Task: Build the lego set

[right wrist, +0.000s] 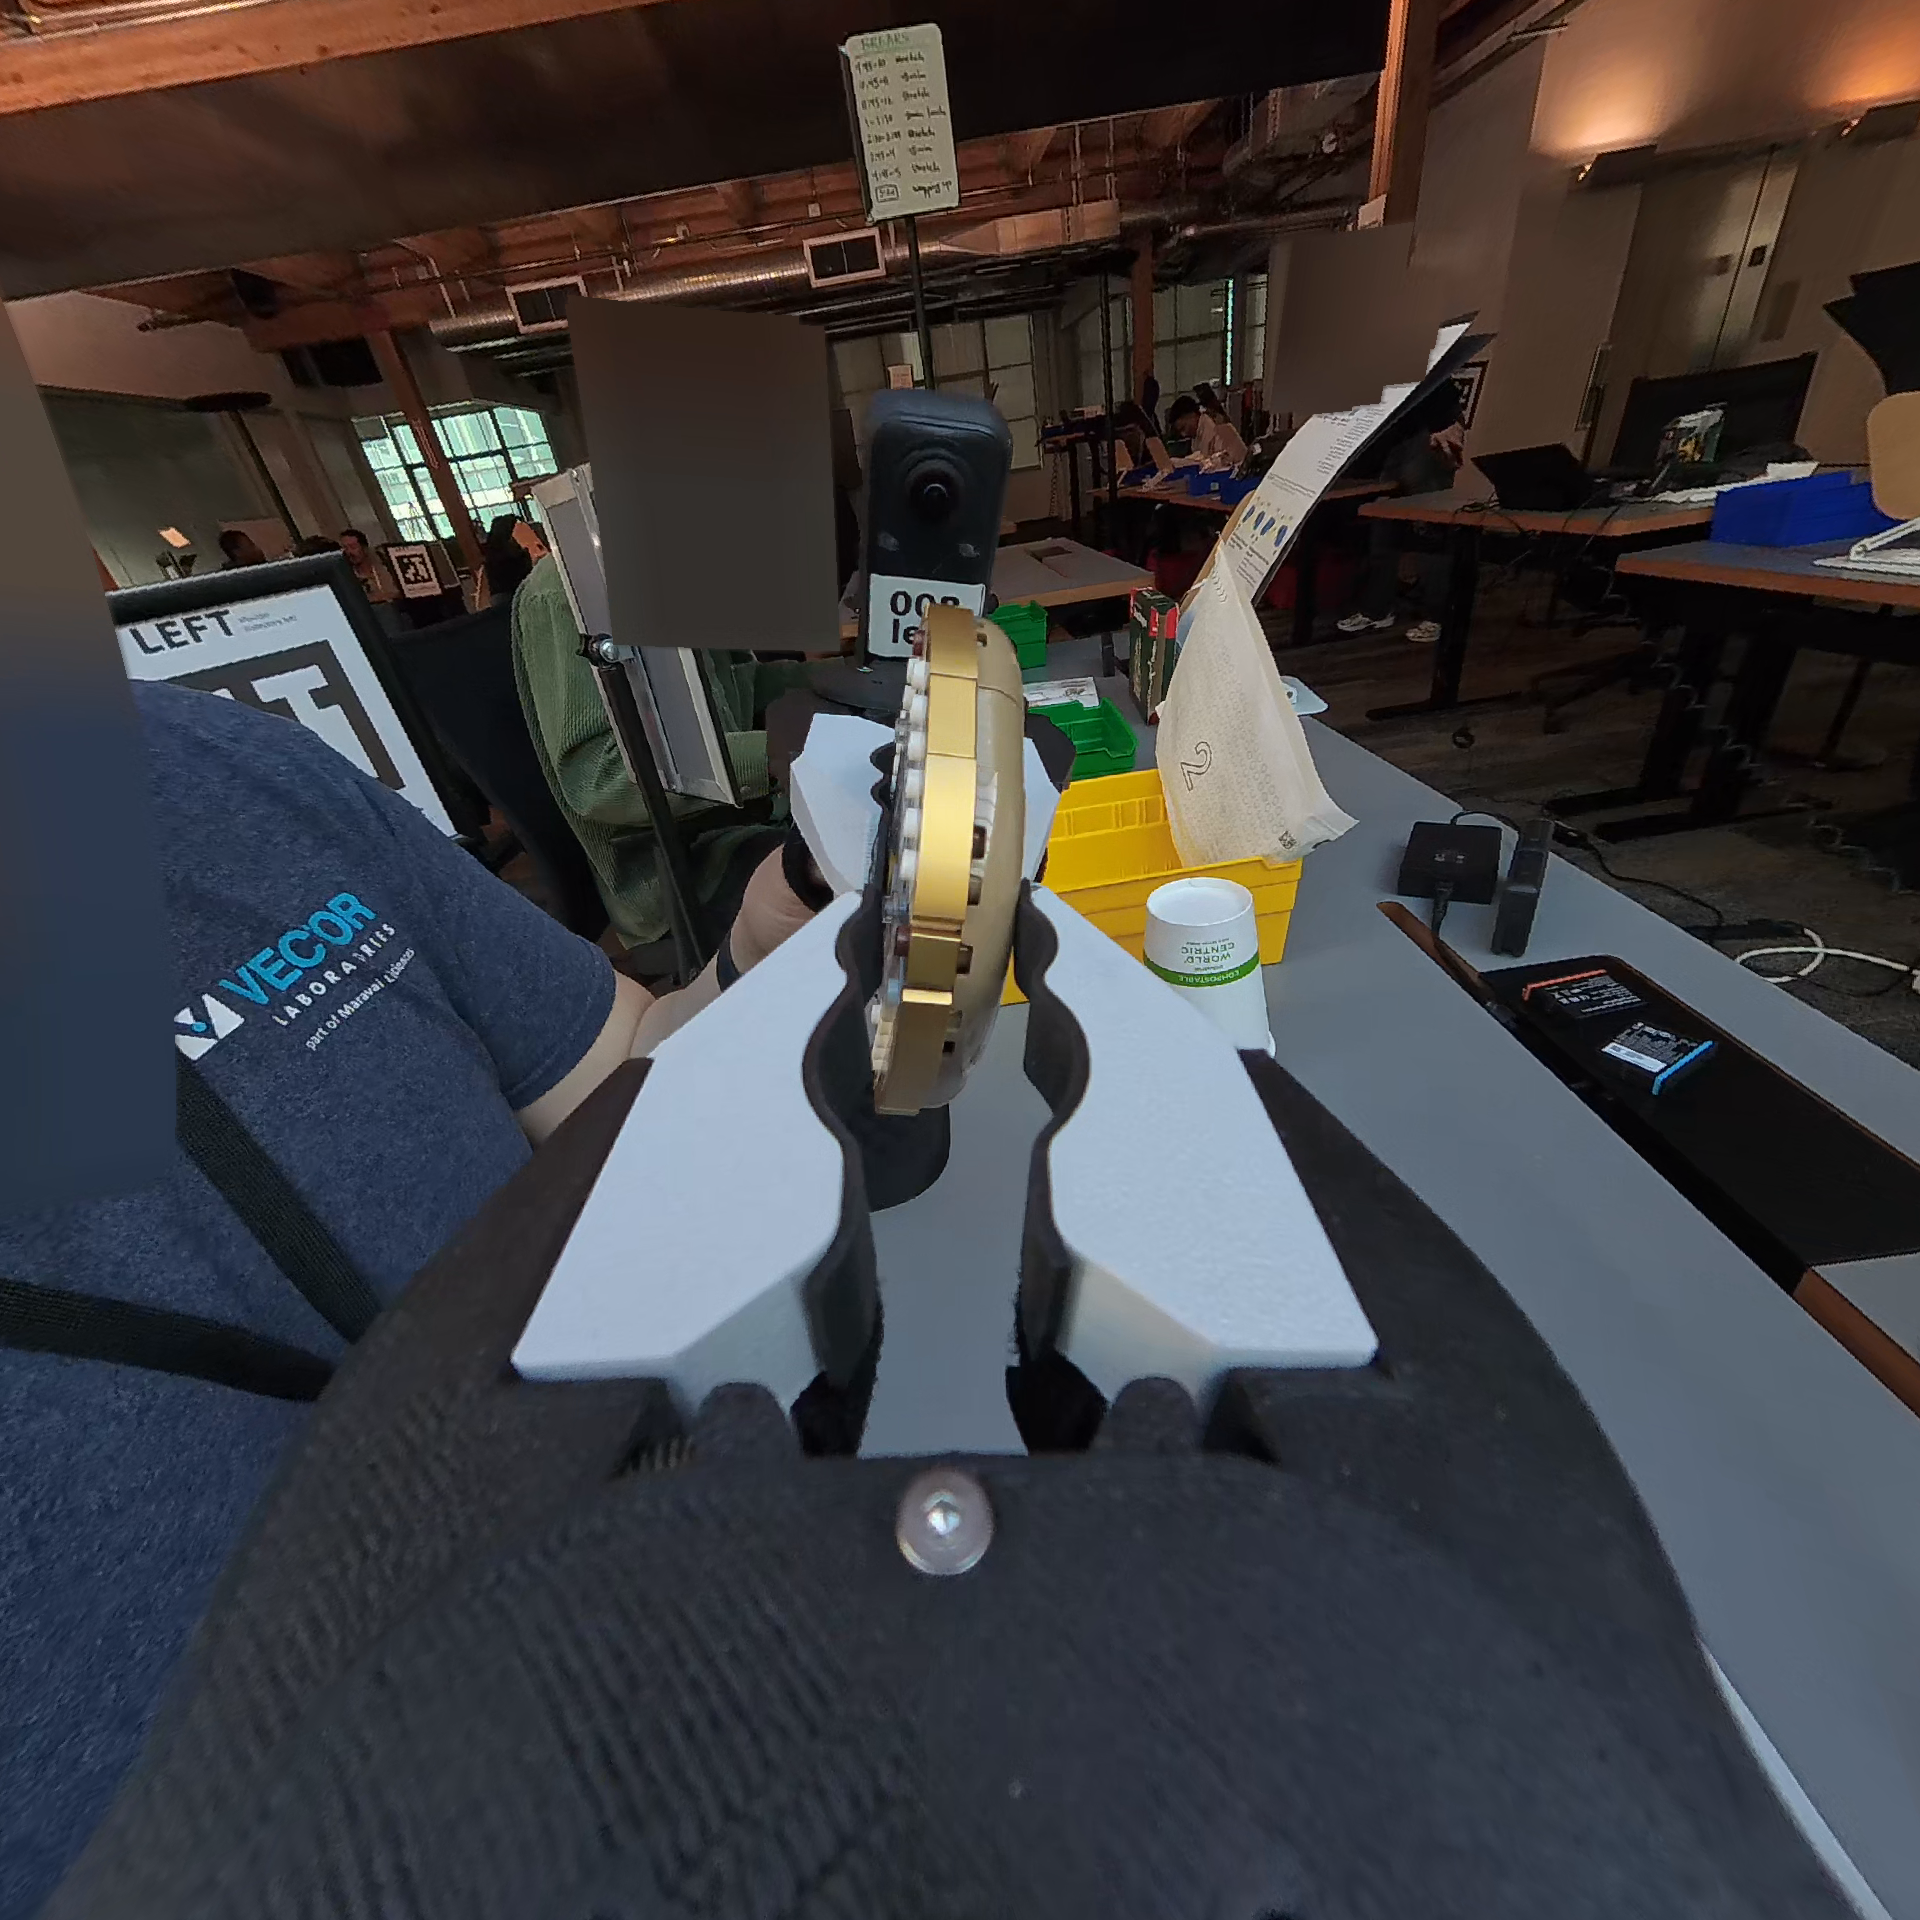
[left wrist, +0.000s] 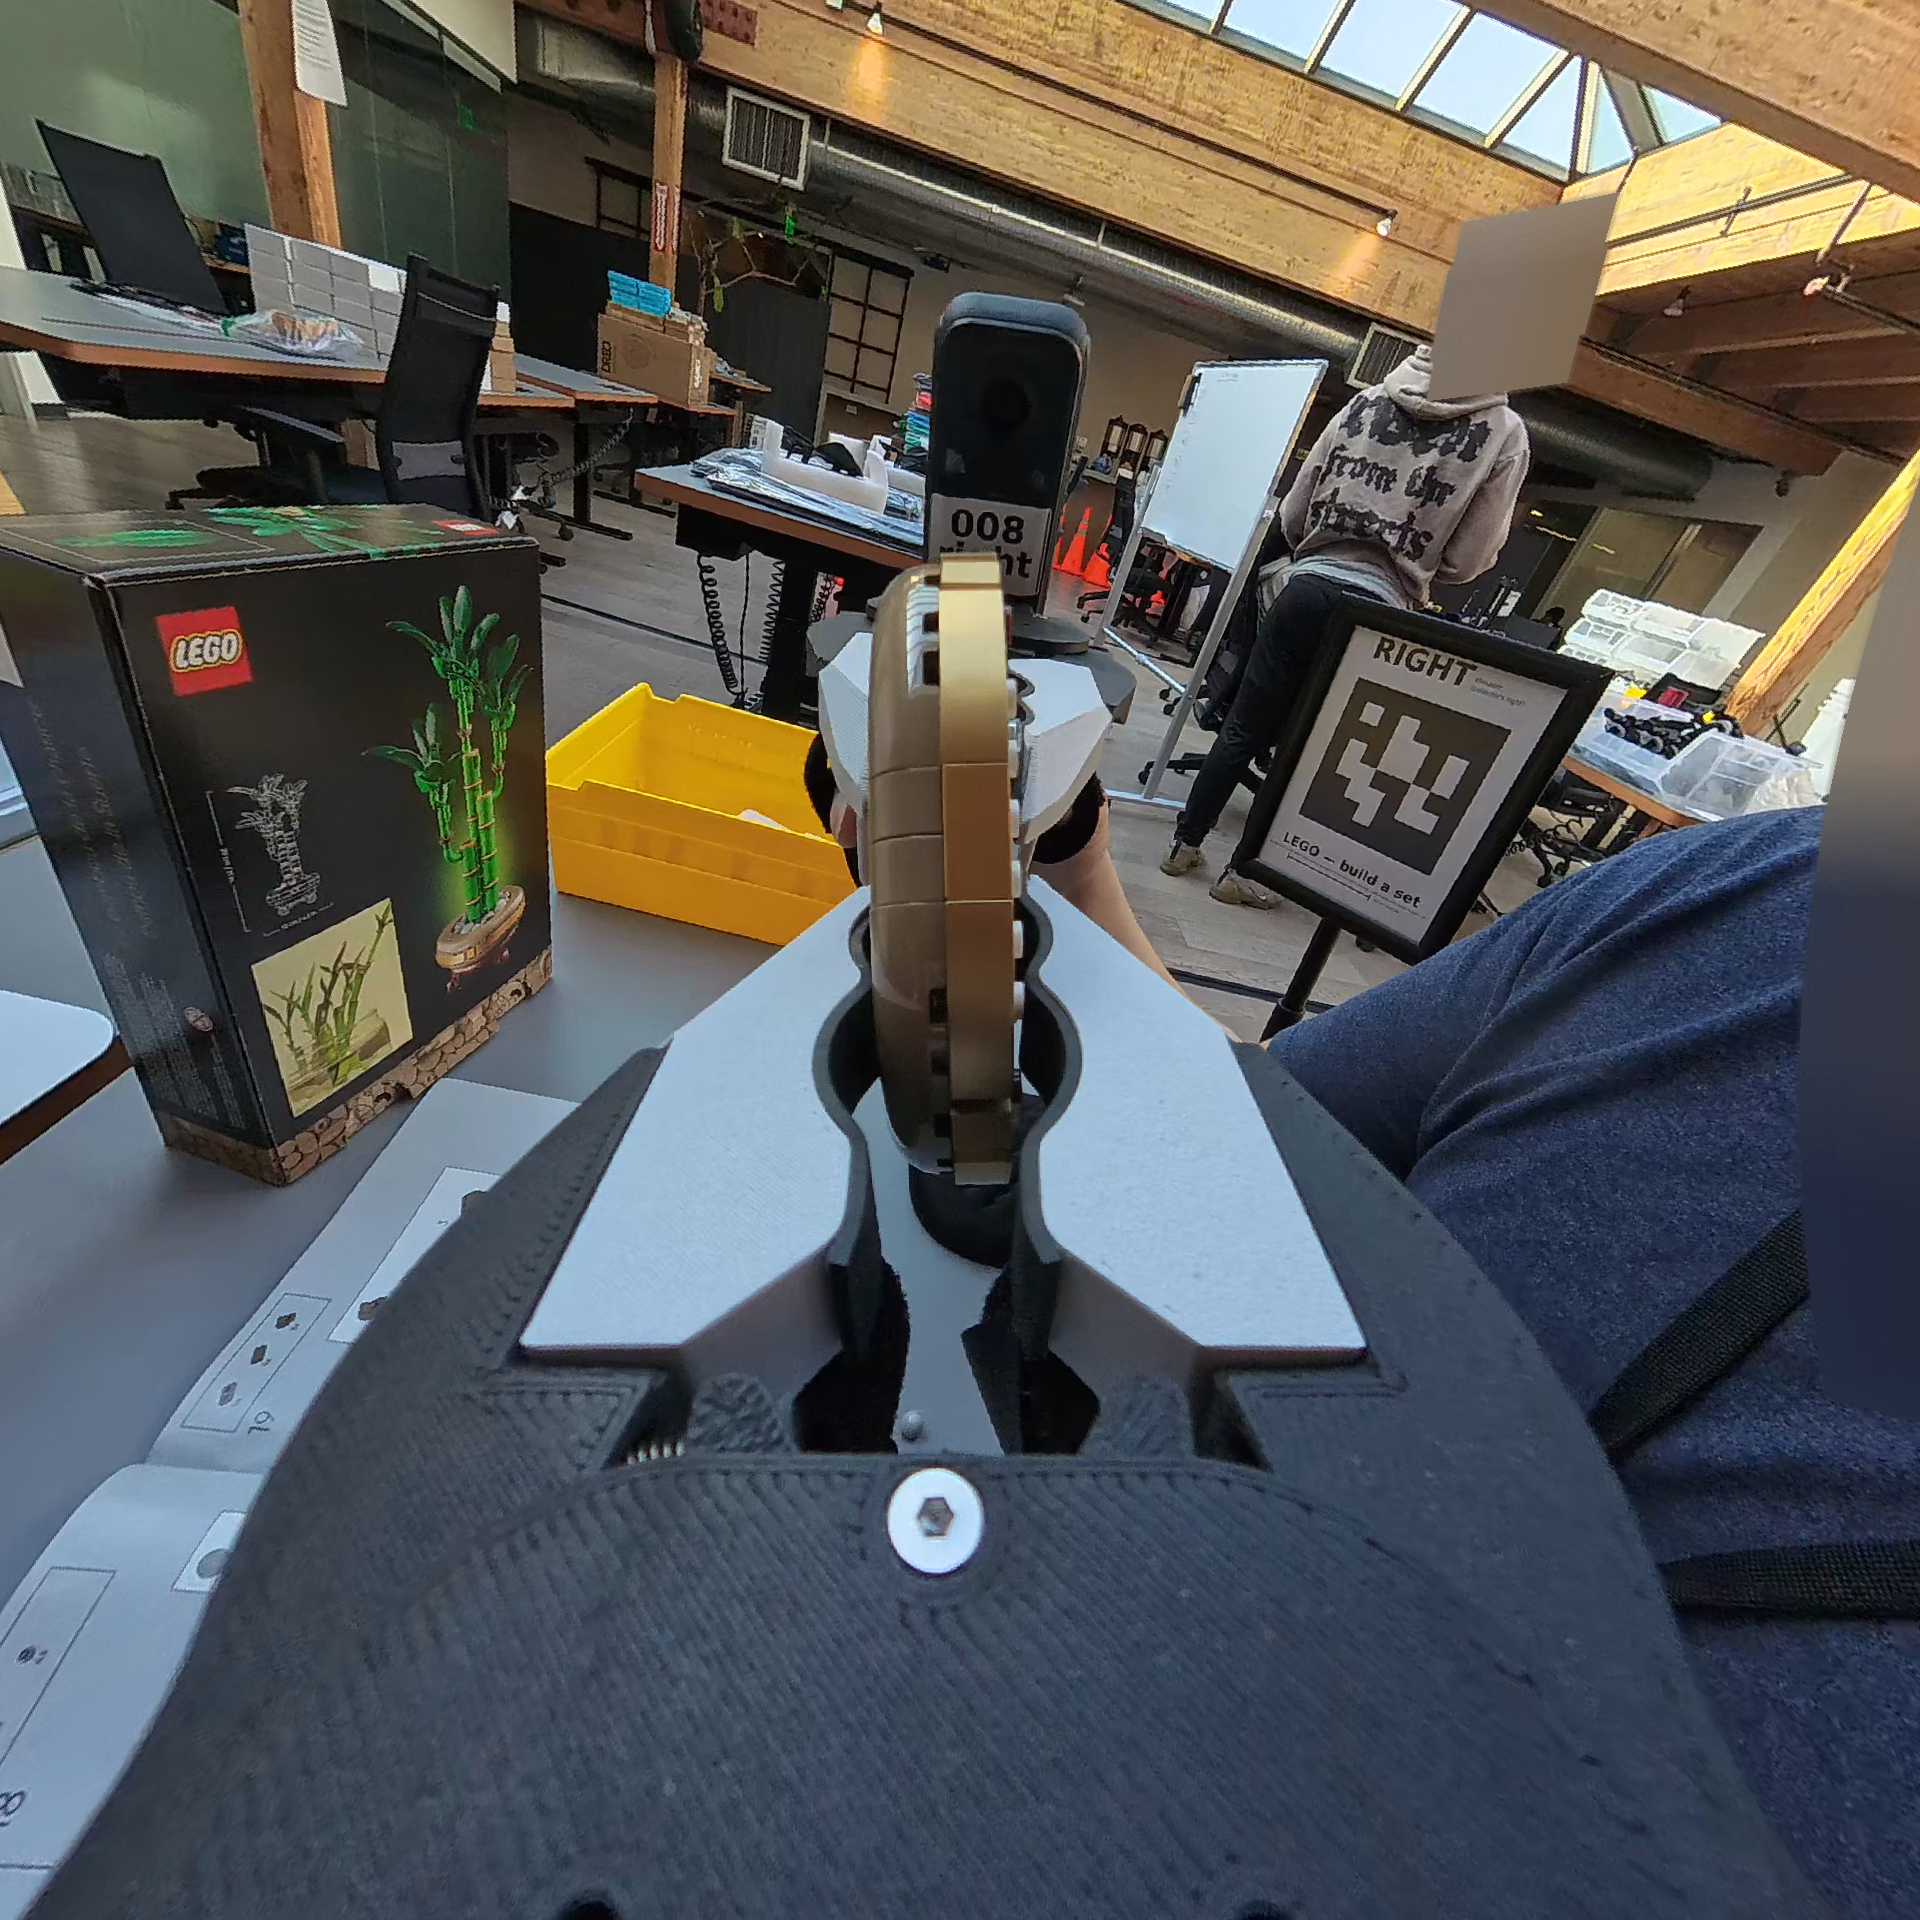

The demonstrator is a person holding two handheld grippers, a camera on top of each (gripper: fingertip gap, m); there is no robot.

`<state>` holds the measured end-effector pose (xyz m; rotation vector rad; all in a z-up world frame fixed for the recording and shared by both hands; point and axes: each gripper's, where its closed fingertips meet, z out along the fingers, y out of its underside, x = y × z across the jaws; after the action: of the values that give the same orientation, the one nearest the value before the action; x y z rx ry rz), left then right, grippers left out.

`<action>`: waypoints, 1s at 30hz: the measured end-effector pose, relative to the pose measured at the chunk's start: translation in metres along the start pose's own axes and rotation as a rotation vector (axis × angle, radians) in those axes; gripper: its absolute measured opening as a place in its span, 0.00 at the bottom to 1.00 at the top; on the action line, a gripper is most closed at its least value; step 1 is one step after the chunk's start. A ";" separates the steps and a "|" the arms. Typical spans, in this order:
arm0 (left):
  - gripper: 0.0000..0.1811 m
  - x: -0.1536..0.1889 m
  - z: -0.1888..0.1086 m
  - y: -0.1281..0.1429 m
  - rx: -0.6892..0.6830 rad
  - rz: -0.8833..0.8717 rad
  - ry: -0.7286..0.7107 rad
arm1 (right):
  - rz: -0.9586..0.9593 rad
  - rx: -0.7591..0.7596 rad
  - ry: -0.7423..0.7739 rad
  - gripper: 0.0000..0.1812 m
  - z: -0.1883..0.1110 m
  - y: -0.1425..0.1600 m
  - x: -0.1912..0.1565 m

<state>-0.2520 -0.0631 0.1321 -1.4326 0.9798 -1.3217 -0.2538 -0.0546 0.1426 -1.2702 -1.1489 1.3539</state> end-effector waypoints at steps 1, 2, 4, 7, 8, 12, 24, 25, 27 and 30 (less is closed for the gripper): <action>0.11 0.000 0.000 0.000 0.001 -0.003 0.002 | 0.002 0.000 -0.003 0.13 0.000 0.000 0.000; 0.11 -0.001 0.000 0.000 -0.001 -0.005 -0.001 | 0.011 -0.005 -0.003 0.13 0.000 0.001 0.000; 0.11 -0.003 -0.001 0.001 -0.003 -0.012 -0.004 | 0.047 -0.018 -0.007 0.12 0.000 0.002 0.002; 0.11 -0.004 -0.002 0.000 0.013 -0.050 0.011 | 0.020 0.016 0.004 0.14 0.002 0.000 0.004; 0.11 -0.007 -0.003 -0.002 0.026 -0.073 0.007 | 0.026 0.024 0.012 0.27 0.004 0.000 0.006; 0.11 -0.024 -0.013 -0.007 0.105 -0.192 -0.008 | 0.104 0.004 0.014 0.29 0.009 0.010 0.015; 0.11 -0.062 -0.018 0.005 0.156 -0.398 -0.056 | 0.502 0.091 -0.099 0.11 0.028 0.034 0.049; 0.11 -0.063 -0.018 0.007 0.148 -0.415 -0.047 | 0.528 0.092 -0.108 0.11 0.027 0.036 0.050; 0.13 -0.063 -0.017 0.010 0.136 -0.457 -0.008 | 0.582 0.090 -0.137 0.11 0.024 0.040 0.053; 0.14 -0.069 -0.016 0.022 0.085 -0.524 0.015 | 0.630 0.070 -0.141 0.11 0.022 0.048 0.059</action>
<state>-0.2740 -0.0044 0.0932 -1.6806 0.5619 -1.7259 -0.2794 -0.0036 0.0874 -1.5770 -0.8038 1.9475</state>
